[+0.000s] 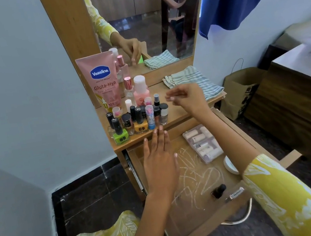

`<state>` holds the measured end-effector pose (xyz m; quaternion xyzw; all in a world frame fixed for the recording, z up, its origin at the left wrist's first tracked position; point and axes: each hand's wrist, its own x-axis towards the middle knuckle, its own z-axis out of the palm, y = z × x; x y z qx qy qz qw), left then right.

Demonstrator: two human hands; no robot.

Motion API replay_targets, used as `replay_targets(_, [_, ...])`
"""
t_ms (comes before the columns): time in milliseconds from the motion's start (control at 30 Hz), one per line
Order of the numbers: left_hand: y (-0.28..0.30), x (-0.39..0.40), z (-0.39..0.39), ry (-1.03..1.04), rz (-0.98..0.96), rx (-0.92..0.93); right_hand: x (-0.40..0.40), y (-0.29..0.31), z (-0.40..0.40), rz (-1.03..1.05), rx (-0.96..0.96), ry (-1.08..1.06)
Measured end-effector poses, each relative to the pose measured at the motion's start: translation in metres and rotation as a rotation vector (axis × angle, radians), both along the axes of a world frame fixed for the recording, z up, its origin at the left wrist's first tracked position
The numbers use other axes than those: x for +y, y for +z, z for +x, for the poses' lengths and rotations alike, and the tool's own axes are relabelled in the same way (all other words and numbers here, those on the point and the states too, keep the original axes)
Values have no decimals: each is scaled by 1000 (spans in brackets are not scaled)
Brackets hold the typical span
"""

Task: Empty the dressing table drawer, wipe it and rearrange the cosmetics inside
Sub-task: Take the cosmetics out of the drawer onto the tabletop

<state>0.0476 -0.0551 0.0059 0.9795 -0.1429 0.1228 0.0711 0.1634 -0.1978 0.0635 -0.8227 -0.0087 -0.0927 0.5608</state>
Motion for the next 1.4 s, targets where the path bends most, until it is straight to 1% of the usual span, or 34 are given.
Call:
replay_targets(67, [1, 0, -1, -17, -8, 11, -15, 5, -31, -174, 2, -85])
replay_targets(100, [1, 0, -1, -22, -13, 17, -24, 10, -47, -307, 38, -72])
replay_targets(133, [2, 0, -1, -23, -18, 20, -31, 15, -64, -451, 107, -14])
replay_targets(200, [4, 0, -1, -23, -39, 19, -38, 23, -93, -709, 310, 181])
replay_targets(267, [6, -1, -2, -21, -49, 35, -35, 20, -118, -912, 545, 382])
replay_targets(300, [6, -1, -2, -17, -52, 36, -30, 16, -128, -1001, 630, 443])
replay_targets(367, [7, -1, -2, -15, -52, 41, -22, 5, -142, -1133, 728, 466])
replay_targets(500, [8, 0, -3, -18, -43, 43, -8, -10, -152, -1217, 745, 492])
replay_targets(567, [10, 1, -4, -16, -45, 45, -7, -11, -148, -1197, 741, 490])
replay_targets(667, [10, 1, -3, -22, -34, 48, -7, -11, -138, -1132, 728, 433])
replay_targets(733, [10, 1, -3, -25, -31, 57, -9, -11, -129, -1106, 676, 397])
replay_targets(767, [10, 1, -4, -25, -43, 54, -9, -9, -125, -1069, 627, 366])
replay_targets(833, [10, 1, -4, -17, -72, 37, -10, 3, -116, -903, 496, 260])
replay_targets(900, [11, 1, -4, -18, -49, 40, -9, 21, -108, -708, 309, 102])
replay_targets(1000, [10, 1, -2, -18, -14, 89, -5, 33, -93, -432, 32, -119])
replay_targets(1067, [9, 1, -2, -7, -14, 90, -1, 31, -81, -312, -52, -167])
replay_targets(1200, [8, 2, -3, 5, 4, 83, 9, 19, -63, -236, -113, -175])
replay_targets(1400, [7, 2, -4, -5, 5, 67, 20, 6, -58, -240, -209, -185])
